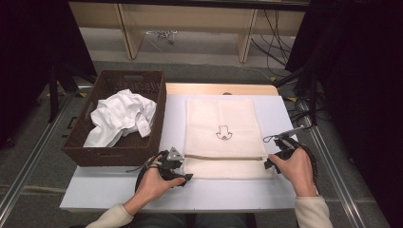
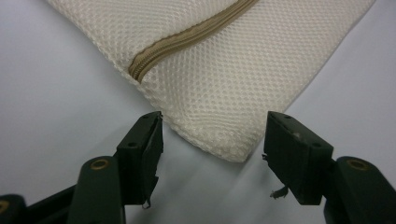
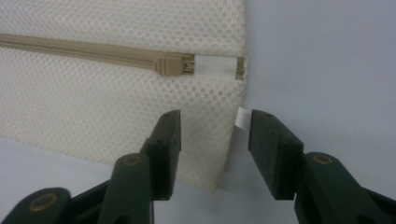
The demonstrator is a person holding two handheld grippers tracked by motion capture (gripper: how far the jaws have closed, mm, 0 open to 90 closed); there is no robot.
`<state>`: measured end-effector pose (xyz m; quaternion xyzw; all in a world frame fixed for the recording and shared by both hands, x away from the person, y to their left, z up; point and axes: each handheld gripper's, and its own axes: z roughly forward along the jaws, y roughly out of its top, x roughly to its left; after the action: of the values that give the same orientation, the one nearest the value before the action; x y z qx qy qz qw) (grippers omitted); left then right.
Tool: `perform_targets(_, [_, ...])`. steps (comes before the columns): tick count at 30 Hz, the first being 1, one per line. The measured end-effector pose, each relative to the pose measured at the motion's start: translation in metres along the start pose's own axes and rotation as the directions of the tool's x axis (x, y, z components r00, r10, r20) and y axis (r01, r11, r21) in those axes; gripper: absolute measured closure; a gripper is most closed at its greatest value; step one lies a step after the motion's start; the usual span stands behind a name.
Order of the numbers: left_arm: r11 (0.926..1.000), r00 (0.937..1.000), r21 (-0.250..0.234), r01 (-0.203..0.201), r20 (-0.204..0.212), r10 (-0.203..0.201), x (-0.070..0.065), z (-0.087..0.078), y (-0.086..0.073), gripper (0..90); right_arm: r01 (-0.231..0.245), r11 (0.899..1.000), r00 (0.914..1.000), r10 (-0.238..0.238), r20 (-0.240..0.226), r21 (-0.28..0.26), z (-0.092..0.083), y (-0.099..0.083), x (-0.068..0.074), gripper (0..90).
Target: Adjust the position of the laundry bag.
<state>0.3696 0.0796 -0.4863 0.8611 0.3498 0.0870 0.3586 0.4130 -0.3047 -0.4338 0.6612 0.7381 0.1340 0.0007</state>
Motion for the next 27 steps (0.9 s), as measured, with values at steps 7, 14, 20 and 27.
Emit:
perform_targets(7, [0.9997, 0.9997, 0.005, -0.024, 0.009, 0.024, -0.002, 0.002, -0.001, 42.1, 0.035, 0.999, 0.9994, -0.035, 0.005, 0.02, 0.008, 0.001, -0.002, 60.6])
perform_targets(14, [0.9948, 0.9948, 0.028, -0.098, -0.025, 0.099, -0.008, 0.003, 0.002, 52.3, 0.002, 0.997, 0.9995, -0.004, 0.03, 0.079, 0.014, 0.002, 0.005, 65.6])
perform_targets(20, [0.9961, 0.9965, 0.038, -0.08, -0.022, 0.081, -0.011, 0.004, 0.003, 65.3, -0.002, 0.994, 0.9942, -0.01, 0.107, 0.106, 0.015, 0.001, 0.013, 77.4])
perform_targets(27, [0.9978, 0.9984, 0.038, -0.055, -0.013, 0.056, -0.007, 0.004, 0.004, 83.3, 0.013, 0.992, 0.996, -0.024, 0.086, 0.127, 0.015, 0.002, 0.014, 87.2])
